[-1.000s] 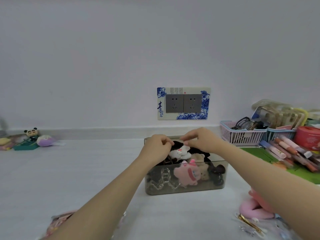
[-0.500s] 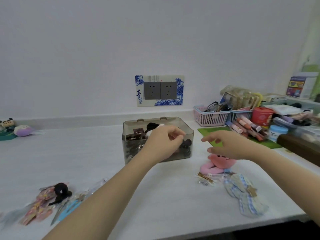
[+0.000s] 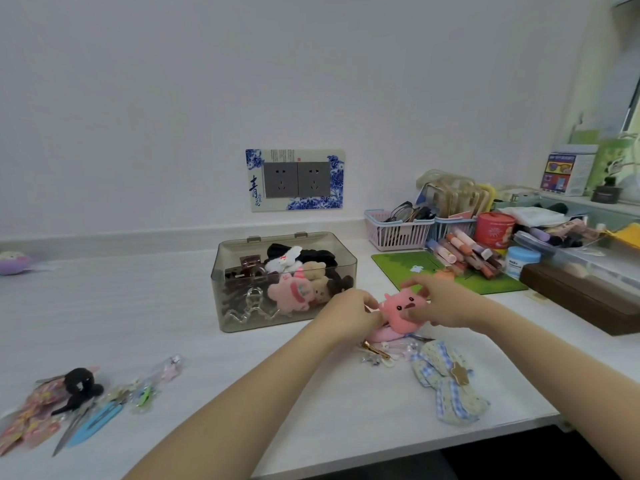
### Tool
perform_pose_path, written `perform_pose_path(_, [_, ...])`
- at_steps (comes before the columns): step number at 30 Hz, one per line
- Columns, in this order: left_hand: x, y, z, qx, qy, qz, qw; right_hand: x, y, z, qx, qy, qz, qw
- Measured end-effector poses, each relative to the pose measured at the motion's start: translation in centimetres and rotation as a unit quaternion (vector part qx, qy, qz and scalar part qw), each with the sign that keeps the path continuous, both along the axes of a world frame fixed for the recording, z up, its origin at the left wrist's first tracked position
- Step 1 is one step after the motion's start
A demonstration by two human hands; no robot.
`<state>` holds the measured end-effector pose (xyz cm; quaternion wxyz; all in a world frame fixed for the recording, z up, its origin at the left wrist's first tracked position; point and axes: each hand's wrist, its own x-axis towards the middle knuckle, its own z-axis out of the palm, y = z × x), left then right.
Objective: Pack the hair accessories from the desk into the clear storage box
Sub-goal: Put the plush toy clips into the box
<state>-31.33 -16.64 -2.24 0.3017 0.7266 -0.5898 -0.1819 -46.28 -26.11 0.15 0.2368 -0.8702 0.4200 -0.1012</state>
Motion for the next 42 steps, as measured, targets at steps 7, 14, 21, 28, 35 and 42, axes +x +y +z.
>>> perform_pose_path(7, [-0.3,0.0,1.3,-0.101,0.012,0.011,0.995,-0.1,0.3,1.3,0.008,-0.169,0.013,0.985])
perform_pose_path(14, [2.9,1.0,5.7,-0.211,0.071,0.031,0.974,2.7,0.7,5.1,0.008,-0.289,0.066,0.955])
perform_pose_path(21, [7.8,0.9,6.3,-0.213,0.100,0.056,0.970,8.2,-0.9,5.5,0.039,-0.289,0.103,0.951])
perform_pose_path(28, [11.3,-0.3,6.4,-0.230,0.164,0.096,0.955,11.2,-1.8,5.1,0.080,-0.214,0.096,0.969])
perform_pose_path(35, [12.5,-1.7,6.8,-0.181,0.098,0.063,0.976,11.1,-2.2,5.3,0.062,-0.157,0.131,0.977])
perform_pose_path(42, [13.0,-2.0,6.3,-0.070,0.042,0.005,0.997,11.2,-3.1,4.9,0.003,-0.096,0.140,0.985])
